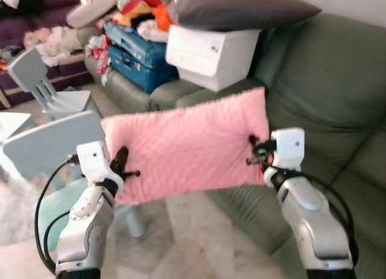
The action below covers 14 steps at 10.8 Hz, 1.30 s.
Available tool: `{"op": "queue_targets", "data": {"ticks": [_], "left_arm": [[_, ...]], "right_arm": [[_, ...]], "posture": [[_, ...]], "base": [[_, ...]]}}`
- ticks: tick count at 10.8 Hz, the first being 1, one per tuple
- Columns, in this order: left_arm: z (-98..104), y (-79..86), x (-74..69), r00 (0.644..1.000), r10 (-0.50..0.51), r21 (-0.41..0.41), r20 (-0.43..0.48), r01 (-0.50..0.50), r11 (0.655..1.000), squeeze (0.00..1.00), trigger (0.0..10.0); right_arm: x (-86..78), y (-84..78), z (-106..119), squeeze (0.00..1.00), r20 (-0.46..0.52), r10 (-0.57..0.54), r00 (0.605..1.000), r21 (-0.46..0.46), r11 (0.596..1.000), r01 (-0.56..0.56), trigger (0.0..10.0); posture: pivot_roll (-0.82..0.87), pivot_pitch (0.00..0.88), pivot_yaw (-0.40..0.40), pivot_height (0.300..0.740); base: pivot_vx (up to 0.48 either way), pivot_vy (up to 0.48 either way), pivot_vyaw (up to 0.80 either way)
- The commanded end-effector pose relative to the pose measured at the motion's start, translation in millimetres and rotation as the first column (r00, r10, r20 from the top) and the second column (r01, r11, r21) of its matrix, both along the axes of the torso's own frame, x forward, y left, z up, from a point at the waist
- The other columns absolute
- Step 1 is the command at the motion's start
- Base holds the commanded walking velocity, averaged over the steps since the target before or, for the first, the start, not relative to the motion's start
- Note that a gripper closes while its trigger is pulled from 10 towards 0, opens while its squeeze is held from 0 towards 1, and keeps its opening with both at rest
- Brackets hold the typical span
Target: Move the pillow to the sofa
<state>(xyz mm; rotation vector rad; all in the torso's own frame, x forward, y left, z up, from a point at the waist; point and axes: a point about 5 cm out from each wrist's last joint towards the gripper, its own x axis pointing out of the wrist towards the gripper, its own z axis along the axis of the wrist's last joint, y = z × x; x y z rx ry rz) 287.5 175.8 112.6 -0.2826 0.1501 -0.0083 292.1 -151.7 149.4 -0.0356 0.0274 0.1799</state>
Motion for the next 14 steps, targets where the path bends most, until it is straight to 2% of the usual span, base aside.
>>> {"op": "queue_targets", "data": {"ticks": [1, 6, 13, 14], "left_arm": [[3.6, -6.1, 1.8, 1.0, -0.029, 0.005, 0.008, 0.029, 1.0, 0.0, 10.0], [2.8, -8.6, 2.2, 0.999, -0.047, 0.023, 0.003, 0.047, 0.999, 0.0, 10.0], [8.6, -11.9, 3.2, 0.995, -0.064, 0.037, 0.072, 0.061, 0.997, 0.0, 10.0], [9.2, -11.5, 3.6, 0.995, -0.065, 0.031, 0.079, 0.063, 0.998, 0.0, 10.0]], "right_arm": [[-0.3, -8.6, 3.4, 0.0, 0.015, -0.042, 0.999, -0.001, 0.999, 0.042, 10.0], [0.7, -9.0, 2.6, 0.0, 0.01, -0.045, 0.999, -0.01, 0.999, 0.045, 10.0], [2.3, -9.9, 2.8, 0.0, 0.006, -0.044, 0.999, -0.019, 0.999, 0.044, 10.0], [2.7, -10.1, 3.1, 0.0, 0.003, -0.046, 0.999, -0.019, 0.999, 0.046, 10.0]], "posture": [[-0.14, 0.0, 0.009, 0.74], [-0.14, 0.0, 0.008, 0.74], [-0.15, 0.0, 0.008, 0.74], [-0.15, 0.0, 0.008, 0.74]], "base": [[0.0, 0.48, 0.0], [0.0, 0.474, 0.0], [0.0, 0.0, 0.0], [0.0, 0.0, -0.69]]}}
